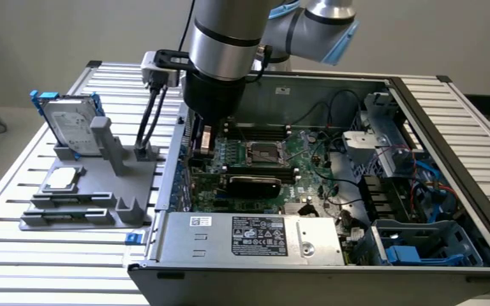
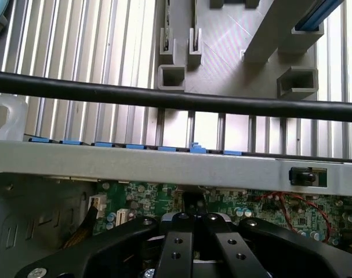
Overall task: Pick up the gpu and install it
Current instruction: 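Press down on the gpu until it lock into place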
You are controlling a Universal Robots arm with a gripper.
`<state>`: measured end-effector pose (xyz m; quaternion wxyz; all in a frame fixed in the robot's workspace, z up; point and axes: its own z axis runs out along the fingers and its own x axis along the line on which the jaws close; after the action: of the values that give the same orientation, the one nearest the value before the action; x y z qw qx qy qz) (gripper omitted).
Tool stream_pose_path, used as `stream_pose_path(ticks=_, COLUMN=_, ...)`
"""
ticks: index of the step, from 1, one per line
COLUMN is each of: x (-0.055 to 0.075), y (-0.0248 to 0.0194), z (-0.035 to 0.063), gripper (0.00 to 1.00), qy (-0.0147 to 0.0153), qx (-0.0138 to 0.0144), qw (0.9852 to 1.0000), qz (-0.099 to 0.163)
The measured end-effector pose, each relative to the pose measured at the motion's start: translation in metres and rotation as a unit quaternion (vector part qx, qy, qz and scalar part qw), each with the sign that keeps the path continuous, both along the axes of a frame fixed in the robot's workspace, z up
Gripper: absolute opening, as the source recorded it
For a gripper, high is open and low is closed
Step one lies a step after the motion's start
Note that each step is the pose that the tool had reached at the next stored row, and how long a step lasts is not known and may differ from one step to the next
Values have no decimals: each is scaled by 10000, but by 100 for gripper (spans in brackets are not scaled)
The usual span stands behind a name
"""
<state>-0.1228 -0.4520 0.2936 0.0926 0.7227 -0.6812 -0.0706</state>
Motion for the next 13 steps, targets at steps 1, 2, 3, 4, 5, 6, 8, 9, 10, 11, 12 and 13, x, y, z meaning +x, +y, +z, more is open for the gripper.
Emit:
stream_pose_path(ticks=1, x=0, y=5, z=0, gripper=11, qy=4, qx=-3, qw=10000, qz=0)
stream_pose_path(ticks=2, x=0, y=10, z=0, gripper=11, qy=9, qx=-4, qw=10000, qz=0)
stream_pose_path(ticks=3, x=0, y=16, z=0, gripper=11, qy=14, qx=-7, qw=10000, qz=0)
stream_pose_path(ticks=4, x=0, y=21, z=0, gripper=11, qy=19, qx=-9, qw=10000, qz=0)
stream_pose_path(ticks=5, x=0, y=25, z=0, gripper=11, qy=23, qx=-12, qw=10000, qz=0)
stream_pose_path(ticks=6, x=0, y=29, z=0, gripper=11, qy=26, qx=-15, qw=10000, qz=0)
stream_pose_path(ticks=8, x=1, y=34, z=0, gripper=11, qy=32, qx=-18, qw=10000, qz=0)
stream_pose_path(ticks=9, x=1, y=34, z=0, gripper=11, qy=34, qx=-19, qw=10000, qz=0)
stream_pose_path(ticks=10, x=0, y=35, z=0, gripper=11, qy=37, qx=-20, qw=10000, qz=0)
stream_pose_path(ticks=11, x=0, y=35, z=0, gripper=11, qy=40, qx=-20, qw=10000, qz=0)
stream_pose_path(ticks=12, x=1, y=36, z=0, gripper=11, qy=42, qx=-20, qw=10000, qz=0)
stream_pose_path(ticks=13, x=2, y=36, z=1, gripper=11, qy=45, qx=-20, qw=10000, qz=-1)
